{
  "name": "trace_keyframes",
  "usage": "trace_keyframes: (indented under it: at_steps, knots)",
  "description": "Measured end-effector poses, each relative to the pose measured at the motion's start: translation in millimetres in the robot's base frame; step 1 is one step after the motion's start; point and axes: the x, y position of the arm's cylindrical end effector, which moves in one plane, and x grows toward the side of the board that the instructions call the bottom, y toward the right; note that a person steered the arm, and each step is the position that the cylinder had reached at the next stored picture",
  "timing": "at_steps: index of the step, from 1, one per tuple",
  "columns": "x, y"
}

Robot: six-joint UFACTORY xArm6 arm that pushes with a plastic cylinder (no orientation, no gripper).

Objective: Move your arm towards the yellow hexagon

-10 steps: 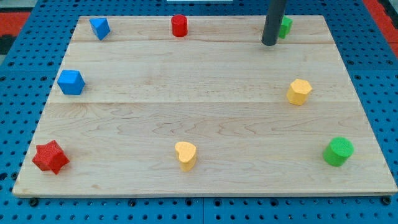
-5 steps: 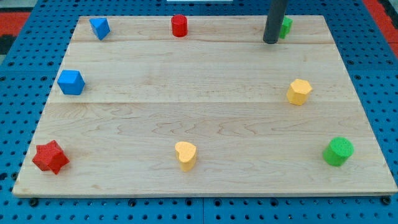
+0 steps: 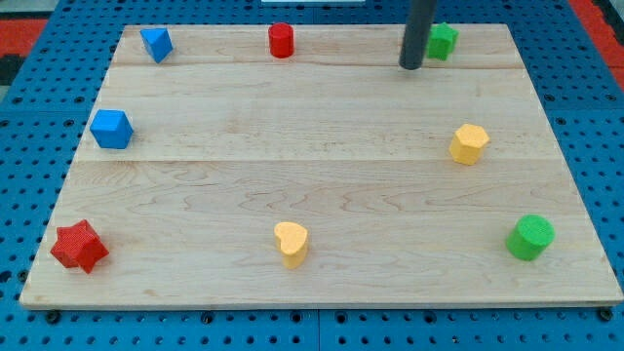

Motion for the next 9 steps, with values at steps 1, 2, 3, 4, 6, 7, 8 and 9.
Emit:
trace_keyframes:
  at_steps: [1, 2, 3, 4, 6, 7, 8, 9]
  knots:
    - [-4, -36]
    - [-13, -36]
    - [-15, -36]
    - [-6, -36]
    - [22, -36]
    - [22, -26]
    - [27, 22]
    - [78, 70]
